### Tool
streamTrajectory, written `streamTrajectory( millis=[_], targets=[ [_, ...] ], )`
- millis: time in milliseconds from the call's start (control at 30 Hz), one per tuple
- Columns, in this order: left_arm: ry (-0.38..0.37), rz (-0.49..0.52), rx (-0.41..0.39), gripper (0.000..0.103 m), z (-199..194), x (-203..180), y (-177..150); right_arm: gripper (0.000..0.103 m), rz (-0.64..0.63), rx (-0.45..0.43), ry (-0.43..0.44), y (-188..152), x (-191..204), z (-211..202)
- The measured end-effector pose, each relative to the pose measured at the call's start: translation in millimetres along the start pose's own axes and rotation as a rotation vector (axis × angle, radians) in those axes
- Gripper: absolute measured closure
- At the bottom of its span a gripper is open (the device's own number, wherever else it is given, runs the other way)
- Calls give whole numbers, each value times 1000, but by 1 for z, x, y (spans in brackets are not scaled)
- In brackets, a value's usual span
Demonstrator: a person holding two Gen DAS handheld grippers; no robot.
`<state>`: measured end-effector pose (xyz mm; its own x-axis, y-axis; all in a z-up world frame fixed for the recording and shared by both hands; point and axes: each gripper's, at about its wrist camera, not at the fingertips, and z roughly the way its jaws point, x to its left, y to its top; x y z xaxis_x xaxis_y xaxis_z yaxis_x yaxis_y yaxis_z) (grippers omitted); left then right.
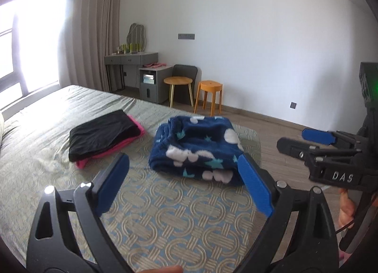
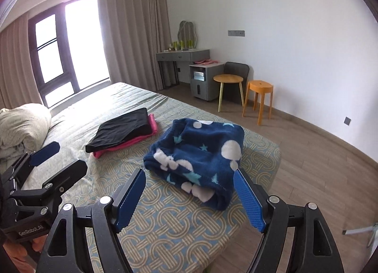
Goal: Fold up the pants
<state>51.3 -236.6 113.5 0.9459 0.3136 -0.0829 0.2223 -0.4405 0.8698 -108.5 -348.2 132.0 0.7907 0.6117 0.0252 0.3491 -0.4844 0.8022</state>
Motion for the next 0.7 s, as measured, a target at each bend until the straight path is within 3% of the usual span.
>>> streamTrajectory(
  millis=[200, 700],
  targets=[
    [-10, -7, 16, 10, -14, -7, -19, 24, 14, 17, -30, -17, 0, -12],
    [38, -20, 0, 10, -19, -4, -21, 24, 2, 48, -8, -26, 2, -1]
  ],
)
